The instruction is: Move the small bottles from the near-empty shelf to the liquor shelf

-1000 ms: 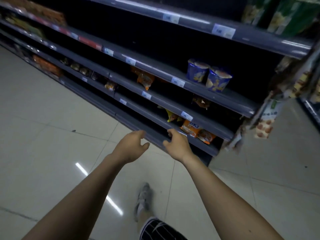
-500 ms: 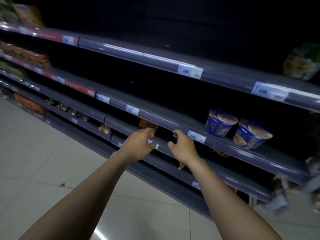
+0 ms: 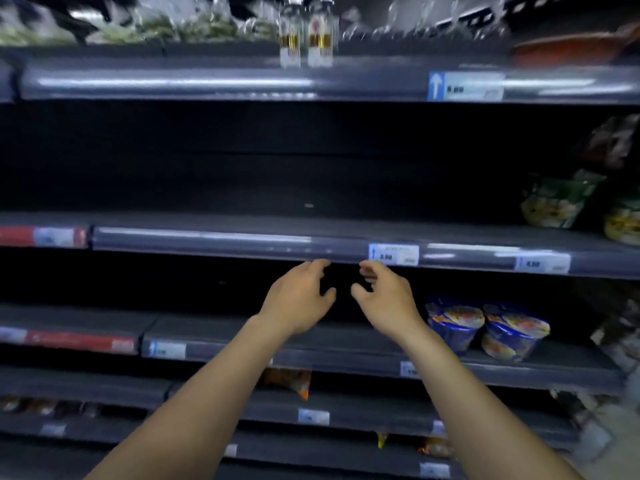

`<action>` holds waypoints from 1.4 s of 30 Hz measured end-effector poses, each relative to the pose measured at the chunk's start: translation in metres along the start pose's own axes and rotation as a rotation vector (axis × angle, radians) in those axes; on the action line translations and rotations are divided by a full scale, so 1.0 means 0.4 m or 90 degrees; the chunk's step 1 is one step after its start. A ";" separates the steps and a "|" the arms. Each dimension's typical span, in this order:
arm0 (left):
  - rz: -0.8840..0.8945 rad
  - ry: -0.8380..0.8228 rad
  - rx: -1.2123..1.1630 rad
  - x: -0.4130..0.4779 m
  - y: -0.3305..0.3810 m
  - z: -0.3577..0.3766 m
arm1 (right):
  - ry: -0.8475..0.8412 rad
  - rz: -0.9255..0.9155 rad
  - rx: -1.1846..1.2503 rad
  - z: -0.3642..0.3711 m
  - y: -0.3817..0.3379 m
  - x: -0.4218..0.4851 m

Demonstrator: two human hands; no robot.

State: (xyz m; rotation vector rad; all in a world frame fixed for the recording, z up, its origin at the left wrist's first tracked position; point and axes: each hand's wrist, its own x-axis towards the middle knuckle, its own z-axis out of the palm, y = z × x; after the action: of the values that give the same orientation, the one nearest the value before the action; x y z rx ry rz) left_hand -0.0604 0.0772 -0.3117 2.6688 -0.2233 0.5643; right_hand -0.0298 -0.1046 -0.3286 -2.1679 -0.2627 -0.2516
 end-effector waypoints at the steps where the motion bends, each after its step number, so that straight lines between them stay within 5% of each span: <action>1: 0.022 0.011 -0.003 0.025 -0.007 -0.024 | 0.021 -0.006 0.004 -0.005 -0.027 0.018; 18: 0.201 0.299 -0.115 0.272 0.084 -0.404 | 0.275 -0.281 -0.024 -0.197 -0.464 0.144; 25: 0.207 0.389 -0.116 0.380 0.083 -0.560 | 0.298 -0.306 -0.007 -0.259 -0.594 0.247; 37: 0.095 0.369 -0.093 0.570 0.048 -0.620 | 0.294 -0.227 -0.105 -0.276 -0.678 0.465; 42: 0.030 0.258 -0.131 0.639 0.021 -0.645 | 0.279 -0.189 -0.146 -0.262 -0.698 0.527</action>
State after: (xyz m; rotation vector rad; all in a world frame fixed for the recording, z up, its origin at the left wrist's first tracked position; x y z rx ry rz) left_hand 0.0776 0.1589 0.0142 2.2975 -0.2130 1.0206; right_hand 0.0852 -0.0131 0.0057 -2.2228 -0.3152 -0.9507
